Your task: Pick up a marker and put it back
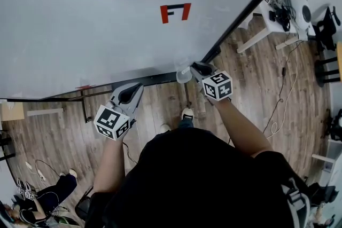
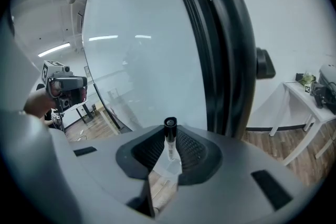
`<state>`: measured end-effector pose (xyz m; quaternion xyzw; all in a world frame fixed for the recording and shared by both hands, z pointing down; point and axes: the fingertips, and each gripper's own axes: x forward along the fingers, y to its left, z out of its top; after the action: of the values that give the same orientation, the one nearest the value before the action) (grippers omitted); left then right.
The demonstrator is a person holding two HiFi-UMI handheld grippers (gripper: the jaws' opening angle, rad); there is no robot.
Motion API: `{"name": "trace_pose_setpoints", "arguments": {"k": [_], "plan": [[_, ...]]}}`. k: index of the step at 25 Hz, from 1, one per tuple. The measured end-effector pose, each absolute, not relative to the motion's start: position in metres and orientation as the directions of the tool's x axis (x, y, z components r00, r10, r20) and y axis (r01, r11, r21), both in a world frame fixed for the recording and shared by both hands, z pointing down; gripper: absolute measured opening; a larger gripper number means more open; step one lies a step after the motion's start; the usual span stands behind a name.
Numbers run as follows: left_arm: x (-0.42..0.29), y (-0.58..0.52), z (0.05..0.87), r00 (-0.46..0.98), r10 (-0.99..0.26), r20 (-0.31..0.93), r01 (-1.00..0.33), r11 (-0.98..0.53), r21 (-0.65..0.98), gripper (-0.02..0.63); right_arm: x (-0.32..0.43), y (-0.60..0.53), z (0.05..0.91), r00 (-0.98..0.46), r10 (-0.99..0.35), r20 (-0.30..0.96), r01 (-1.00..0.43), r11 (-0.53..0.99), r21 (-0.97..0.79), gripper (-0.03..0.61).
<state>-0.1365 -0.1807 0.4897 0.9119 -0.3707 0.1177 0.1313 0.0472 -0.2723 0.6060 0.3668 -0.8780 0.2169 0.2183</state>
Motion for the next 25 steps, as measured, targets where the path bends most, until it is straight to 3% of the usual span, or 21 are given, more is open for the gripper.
{"name": "trace_pose_setpoints", "arguments": {"k": [25], "plan": [[-0.136,-0.158,0.458,0.735,-0.63,0.25,-0.667,-0.738,0.102,0.012,0.078,-0.224,0.54,-0.613,-0.629,0.477,-0.77,0.611,-0.183,0.061]]}}
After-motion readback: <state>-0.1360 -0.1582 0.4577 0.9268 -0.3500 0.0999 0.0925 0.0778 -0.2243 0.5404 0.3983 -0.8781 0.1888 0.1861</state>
